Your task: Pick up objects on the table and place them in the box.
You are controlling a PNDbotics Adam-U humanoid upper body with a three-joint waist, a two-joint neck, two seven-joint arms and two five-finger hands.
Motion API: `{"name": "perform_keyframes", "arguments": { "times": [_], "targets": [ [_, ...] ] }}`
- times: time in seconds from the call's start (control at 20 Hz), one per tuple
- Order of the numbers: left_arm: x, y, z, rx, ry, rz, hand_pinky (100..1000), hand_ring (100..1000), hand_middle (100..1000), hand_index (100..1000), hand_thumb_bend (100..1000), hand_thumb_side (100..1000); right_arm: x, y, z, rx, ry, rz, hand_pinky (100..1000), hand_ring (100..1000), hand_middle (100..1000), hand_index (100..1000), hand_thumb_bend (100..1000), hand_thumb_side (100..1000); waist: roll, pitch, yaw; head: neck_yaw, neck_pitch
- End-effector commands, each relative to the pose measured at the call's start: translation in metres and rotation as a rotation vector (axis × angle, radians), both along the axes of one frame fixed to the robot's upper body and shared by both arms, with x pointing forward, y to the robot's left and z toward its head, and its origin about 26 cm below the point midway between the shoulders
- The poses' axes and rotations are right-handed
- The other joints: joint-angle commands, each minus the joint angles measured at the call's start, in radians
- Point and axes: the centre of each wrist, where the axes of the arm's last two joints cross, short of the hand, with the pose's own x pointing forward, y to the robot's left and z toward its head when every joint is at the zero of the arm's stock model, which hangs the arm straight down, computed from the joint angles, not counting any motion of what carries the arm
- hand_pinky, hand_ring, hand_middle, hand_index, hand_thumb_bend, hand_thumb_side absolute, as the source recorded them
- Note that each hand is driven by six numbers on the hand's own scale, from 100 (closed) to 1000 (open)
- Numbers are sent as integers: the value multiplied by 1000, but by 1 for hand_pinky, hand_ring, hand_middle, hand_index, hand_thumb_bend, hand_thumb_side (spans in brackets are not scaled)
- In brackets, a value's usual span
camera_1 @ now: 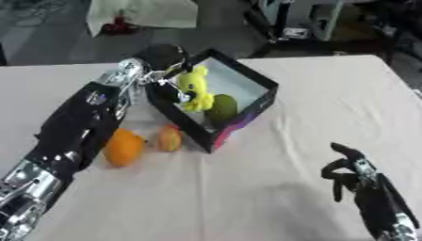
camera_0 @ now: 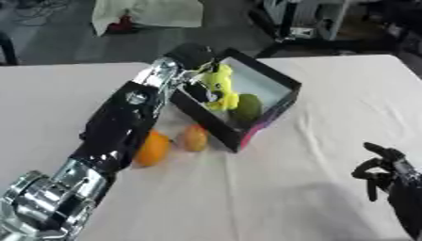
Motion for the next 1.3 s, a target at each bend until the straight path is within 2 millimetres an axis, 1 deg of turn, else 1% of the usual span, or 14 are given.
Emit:
{"name": "perform_keyframes", "arguments": {
  "times": [0.05,0.15,0.3,0.35,0.4,0.45,0.5,0.55,0.7,0.95,1.05,1.1,1.2,1.3],
  "targets": [
    [4,11,40,15,-113,1,787,795,875,937,515,842,1,-1,4,-8,-15,3,737,236,507,890,100,1000,-7,-8,4,-1,-2],
    [4,19,57,32,-134,10,805,831,926,965,517,858,1,-2,4,-9,-14,2,737,236,507,890,100,1000,-7,-9,6,-2,-2],
    [0,36,90,47,-158,7,812,836,934,968,471,799,1,-3,4,-11,-14,-1,737,236,507,890,100,1000,-5,-12,10,-7,-2],
    [-2,44,101,41,-159,1,796,804,891,943,415,738,1,-3,4,-12,-14,-4,737,236,507,890,100,1000,-4,-13,12,-9,-2],
    [-5,51,111,31,-151,-9,796,804,891,943,415,738,1,-4,4,-12,-14,-6,737,236,507,890,100,1000,-3,-13,13,-10,-2],
    [-8,61,121,26,-131,-24,785,766,846,918,352,684,0,-4,4,-14,-13,-7,737,236,507,890,100,1000,-1,-14,16,-12,-2],
    [-12,70,129,20,-106,-45,782,751,828,906,333,676,0,-5,4,-15,-12,-9,737,236,507,890,100,1000,1,-15,18,-14,-2],
    [-17,80,136,9,-76,-72,770,718,788,872,291,622,0,-5,3,-18,-9,-11,737,236,507,891,100,1000,3,-16,22,-16,-2],
    [-30,103,142,36,52,-135,769,713,779,862,289,578,-1,-7,3,-27,-3,-14,737,236,507,891,100,1000,10,-18,26,-22,-2],
    [-43,105,154,42,127,-151,769,713,779,862,289,578,-1,-7,2,-30,-2,-15,737,236,507,891,100,1000,12,-19,26,-23,-2],
    [-45,106,154,43,141,-148,764,724,780,859,293,561,-1,-8,3,-33,-4,-15,737,235,506,892,100,1000,15,-16,28,-25,-2],
    [-43,110,145,58,178,-143,763,724,780,859,294,560,0,-10,5,-41,-9,-18,737,235,506,892,100,1000,23,-13,32,-30,-2],
    [-37,117,112,96,298,-142,767,732,788,862,315,548,0,-11,6,-48,-12,-20,737,235,506,892,100,1000,27,-14,30,-30,-2],
    [-34,124,73,138,429,-149,763,731,786,861,304,543,-1,-11,5,-48,-10,-19,737,235,506,892,100,1000,26,-18,26,-25,-2]
  ]
}}
